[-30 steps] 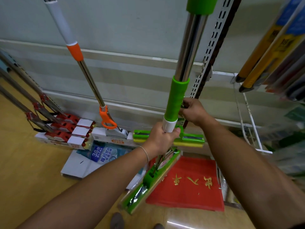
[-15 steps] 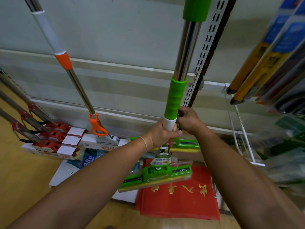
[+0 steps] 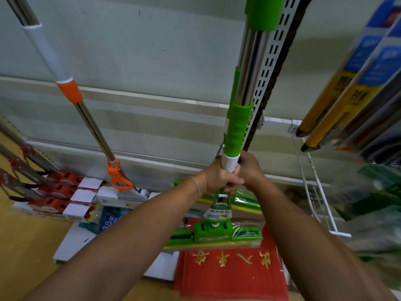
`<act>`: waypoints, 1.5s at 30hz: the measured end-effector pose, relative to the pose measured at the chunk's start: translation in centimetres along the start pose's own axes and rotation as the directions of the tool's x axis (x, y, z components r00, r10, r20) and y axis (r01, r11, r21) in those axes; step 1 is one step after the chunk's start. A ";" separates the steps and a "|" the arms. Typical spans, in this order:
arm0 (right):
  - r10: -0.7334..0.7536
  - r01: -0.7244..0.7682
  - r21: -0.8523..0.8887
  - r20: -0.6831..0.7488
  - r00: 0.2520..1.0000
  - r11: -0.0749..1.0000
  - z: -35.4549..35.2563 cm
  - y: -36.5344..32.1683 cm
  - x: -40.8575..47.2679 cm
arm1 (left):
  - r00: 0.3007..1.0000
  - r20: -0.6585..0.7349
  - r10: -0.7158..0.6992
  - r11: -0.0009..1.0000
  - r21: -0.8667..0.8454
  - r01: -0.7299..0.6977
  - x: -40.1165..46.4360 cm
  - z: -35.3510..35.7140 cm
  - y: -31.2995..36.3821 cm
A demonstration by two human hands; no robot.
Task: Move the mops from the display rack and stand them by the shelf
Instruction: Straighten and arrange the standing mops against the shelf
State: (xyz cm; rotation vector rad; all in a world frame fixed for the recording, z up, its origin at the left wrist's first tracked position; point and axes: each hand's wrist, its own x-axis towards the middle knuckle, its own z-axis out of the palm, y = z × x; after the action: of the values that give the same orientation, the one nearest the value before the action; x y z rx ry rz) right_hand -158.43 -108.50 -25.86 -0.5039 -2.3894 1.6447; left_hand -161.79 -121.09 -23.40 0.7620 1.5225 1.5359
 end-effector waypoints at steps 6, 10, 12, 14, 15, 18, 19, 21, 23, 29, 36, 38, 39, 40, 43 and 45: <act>0.012 -0.011 0.023 -0.040 0.999 1.000 0.0 0.8 0.7 | 0.999 -0.009 -0.030 0.999 0.030 0.031 0.2 -1.2 0.0; 0.017 -0.017 0.003 -0.027 0.999 1.000 0.3 0.7 1.2 | 1.000 0.001 -0.023 0.996 0.083 0.023 0.0 -1.6 0.7; 0.038 -0.038 0.002 -0.023 0.999 0.999 0.5 0.8 1.4 | 1.000 -0.023 -0.020 0.990 0.137 0.023 -0.1 -1.8 0.9; 0.047 -0.046 0.030 -0.007 0.999 0.998 0.7 1.3 1.4 | 0.993 -0.114 -0.022 0.983 0.179 0.042 0.0 -1.7 0.6; 0.052 -0.052 0.024 0.003 0.999 0.998 0.8 1.8 1.2 | 0.981 -0.193 -0.006 0.977 0.210 0.047 -0.1 -1.6 0.4; 0.114 -0.112 -0.140 0.009 0.993 0.984 0.9 4.5 0.0 | 0.882 -0.448 0.146 0.895 0.440 0.075 -0.4 -1.4 -0.3; 0.166 -0.160 -0.169 0.021 0.986 0.972 1.0 5.7 -0.7 | 0.845 -0.486 0.220 0.843 0.532 0.086 -0.5 -1.5 -0.4; 0.267 -0.252 -0.223 0.037 0.963 0.942 1.2 8.0 -2.2 | 0.802 -0.503 0.323 0.748 0.655 0.110 -0.6 -1.6 -0.4; 0.337 -0.313 -0.247 0.058 0.940 0.917 1.6 10.0 -3.5 | 0.779 -0.518 0.353 0.713 0.688 0.135 -0.8 -1.6 -0.4; 0.374 -0.300 -0.343 0.175 0.911 0.890 3.3 12.2 -6.0 | 0.791 -0.517 0.328 0.765 0.636 0.099 -1.3 -1.5 -1.0; 0.277 -0.256 -0.321 0.019 0.961 0.912 4.8 11.5 -6.3 | 0.901 -0.391 0.186 0.726 0.673 0.143 0.2 -1.4 0.1; 0.273 -0.259 -0.313 -0.001 0.962 0.914 4.8 11.2 -6.3 | 0.917 -0.367 0.159 0.707 0.690 0.153 0.6 -1.5 0.3; 0.272 -0.260 -0.319 -0.008 0.962 0.911 4.8 11.0 -6.3 | 0.921 -0.358 0.153 0.700 0.697 0.154 0.8 -1.6 0.4; 0.272 -0.262 -0.321 -0.013 0.962 0.910 4.8 10.8 -6.3 | 0.925 -0.351 0.148 0.697 0.700 0.155 0.9 -1.8 0.4; 0.252 -0.250 -0.315 -0.036 0.967 0.916 5.3 10.4 -6.2 | 0.931 -0.338 0.140 0.696 0.702 0.150 1.2 -2.0 0.3; 0.248 -0.250 -0.325 -0.048 0.967 0.912 5.7 10.0 -5.9 | 0.920 -0.363 0.149 0.692 0.703 0.165 1.4 -2.0 0.0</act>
State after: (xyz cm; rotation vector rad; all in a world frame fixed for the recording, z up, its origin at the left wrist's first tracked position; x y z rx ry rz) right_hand -153.26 -112.44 -37.06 -0.9036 -2.7037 1.3226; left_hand -164.18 -120.87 -23.73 0.8951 2.5139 1.0716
